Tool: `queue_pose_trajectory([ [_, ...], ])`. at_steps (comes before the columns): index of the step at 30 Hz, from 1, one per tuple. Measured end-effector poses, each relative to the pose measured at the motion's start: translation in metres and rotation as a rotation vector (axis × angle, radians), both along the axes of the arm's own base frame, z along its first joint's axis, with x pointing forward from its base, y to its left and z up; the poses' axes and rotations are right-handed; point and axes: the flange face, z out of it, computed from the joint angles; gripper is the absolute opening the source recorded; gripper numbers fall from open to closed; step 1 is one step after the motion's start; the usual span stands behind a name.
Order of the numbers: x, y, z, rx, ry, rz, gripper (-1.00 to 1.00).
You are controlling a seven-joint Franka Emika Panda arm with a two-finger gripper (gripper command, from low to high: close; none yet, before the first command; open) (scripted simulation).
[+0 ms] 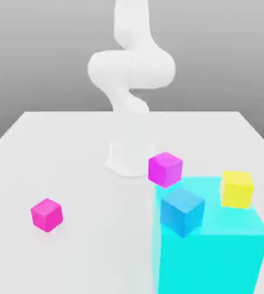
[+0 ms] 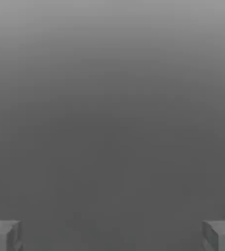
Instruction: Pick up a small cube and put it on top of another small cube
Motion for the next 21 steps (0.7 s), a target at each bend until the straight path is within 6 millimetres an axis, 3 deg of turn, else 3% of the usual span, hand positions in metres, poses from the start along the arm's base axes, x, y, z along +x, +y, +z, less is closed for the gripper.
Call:
queue_pose_trajectory([
  [5, 0.039, -0.067, -0.124, 0.075, 0.177, -0.106, 0.0],
  [10, 0.034, -0.121, -0.249, 0.132, 0.352, -0.223, 0.0],
  [14, -0.003, -0.157, -0.35, 0.167, 0.503, -0.336, 0.0],
  [17, -0.052, -0.179, -0.423, 0.184, 0.627, -0.436, 0.0],
  [18, -0.075, -0.19, -0.442, 0.195, 0.663, -0.488, 0.0],
  [21, -0.095, -0.198, -0.464, 0.178, 0.705, -0.529, 0.0],
])
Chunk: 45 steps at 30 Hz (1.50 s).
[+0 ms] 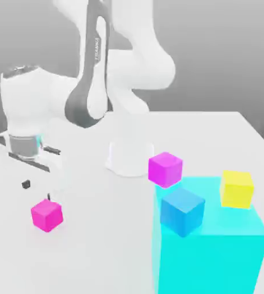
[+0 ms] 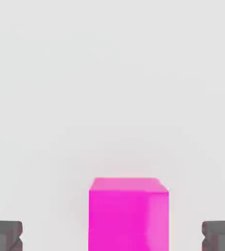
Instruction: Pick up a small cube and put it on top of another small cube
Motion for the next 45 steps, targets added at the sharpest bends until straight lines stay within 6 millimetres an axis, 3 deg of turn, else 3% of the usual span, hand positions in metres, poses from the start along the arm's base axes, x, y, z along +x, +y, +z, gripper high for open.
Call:
queue_pose_trajectory([
  [21, 0.002, 0.008, -0.065, 0.011, 0.004, 0.022, 0.0],
  [22, 0.003, 0.009, -0.067, 0.016, -0.001, 0.021, -1.0],
  [30, 0.002, 0.008, -0.065, 0.01, 0.005, 0.021, -1.0],
  [45, 0.001, 0.0, -0.019, -0.036, 0.031, 0.02, -1.0],
])
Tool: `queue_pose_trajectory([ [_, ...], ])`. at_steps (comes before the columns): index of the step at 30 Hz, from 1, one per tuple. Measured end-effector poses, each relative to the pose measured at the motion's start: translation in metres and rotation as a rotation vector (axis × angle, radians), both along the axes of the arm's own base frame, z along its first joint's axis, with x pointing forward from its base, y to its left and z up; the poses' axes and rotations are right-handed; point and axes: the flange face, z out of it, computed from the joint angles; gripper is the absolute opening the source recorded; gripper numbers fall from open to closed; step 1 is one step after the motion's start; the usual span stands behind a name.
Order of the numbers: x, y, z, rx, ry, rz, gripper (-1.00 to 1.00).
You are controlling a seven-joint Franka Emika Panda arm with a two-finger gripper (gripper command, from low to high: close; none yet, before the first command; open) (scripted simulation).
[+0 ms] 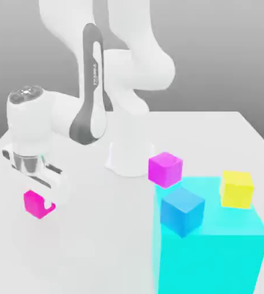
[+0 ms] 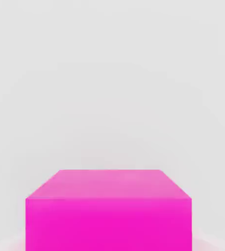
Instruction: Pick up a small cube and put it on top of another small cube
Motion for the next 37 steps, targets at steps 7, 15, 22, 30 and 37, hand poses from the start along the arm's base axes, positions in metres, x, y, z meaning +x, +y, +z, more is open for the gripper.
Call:
queue_pose_trajectory([
  [7, 0.003, 0.01, 0.018, 0.046, -0.031, 0.006, -1.0],
  [15, 0.129, 0.079, 0.088, 0.074, -0.022, 0.556, -1.0],
  [22, 0.211, 0.189, 0.178, 0.083, -0.007, 1.077, -1.0],
  [30, 0.236, 0.309, 0.249, 0.079, 0.013, 1.543, -1.0],
  [37, 0.236, 0.309, 0.223, 0.079, 0.014, 1.549, 1.0],
])
